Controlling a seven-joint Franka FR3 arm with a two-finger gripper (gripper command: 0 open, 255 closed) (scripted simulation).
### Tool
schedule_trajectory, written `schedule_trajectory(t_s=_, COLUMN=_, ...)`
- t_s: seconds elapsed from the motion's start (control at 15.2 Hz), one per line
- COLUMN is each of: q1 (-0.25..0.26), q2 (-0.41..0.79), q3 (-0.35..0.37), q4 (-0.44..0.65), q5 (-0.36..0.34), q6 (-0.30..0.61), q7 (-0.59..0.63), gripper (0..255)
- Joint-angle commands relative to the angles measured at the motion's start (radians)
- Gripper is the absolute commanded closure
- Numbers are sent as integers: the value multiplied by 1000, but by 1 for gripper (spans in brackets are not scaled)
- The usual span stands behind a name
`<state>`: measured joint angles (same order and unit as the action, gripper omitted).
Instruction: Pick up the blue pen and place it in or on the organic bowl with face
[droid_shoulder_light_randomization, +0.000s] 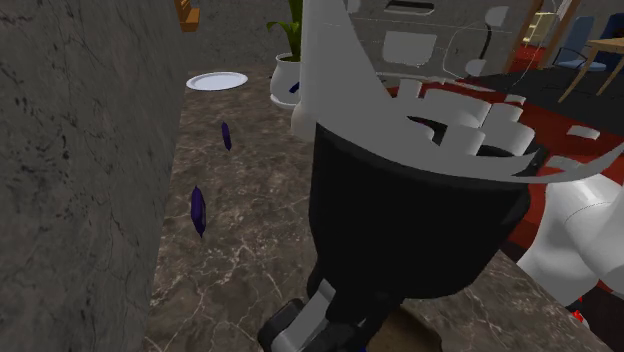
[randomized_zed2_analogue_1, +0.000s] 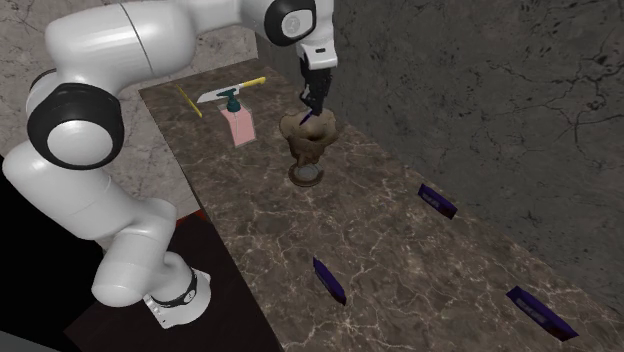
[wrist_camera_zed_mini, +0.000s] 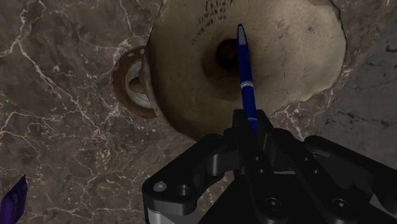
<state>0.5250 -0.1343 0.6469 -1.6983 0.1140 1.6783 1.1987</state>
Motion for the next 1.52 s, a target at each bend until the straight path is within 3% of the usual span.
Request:
schedule_trajectory(t_s=0.0, q1=1, q2=-9, q3=-1, q4=-33, q5=6, q6=26, q7=-3, gripper=255)
schedule_trajectory(t_s=0.26, q1=2, q2=-19, q3=-2, q4=-90, q5=13, q6=75, q7=-10, gripper=255)
schedule_trajectory(t_s=0.73, q1=2, q2=-19, q3=-2, q4=-90, q5=13, q6=75, q7=-10, gripper=255)
schedule_trajectory(t_s=0.79, q1=2, q2=-19, q3=-2, q4=-90, q5=13, q6=75, q7=-10, gripper=0)
schedule_trajectory(t_s=1.12, q1=2, q2=-19, q3=-2, q4=-90, q5=13, q6=75, q7=-10, gripper=0)
schedule_trajectory(t_s=1.45, q1=-2, q2=-1, q3=-4, q4=54, q5=0, q6=-55, q7=0, gripper=0)
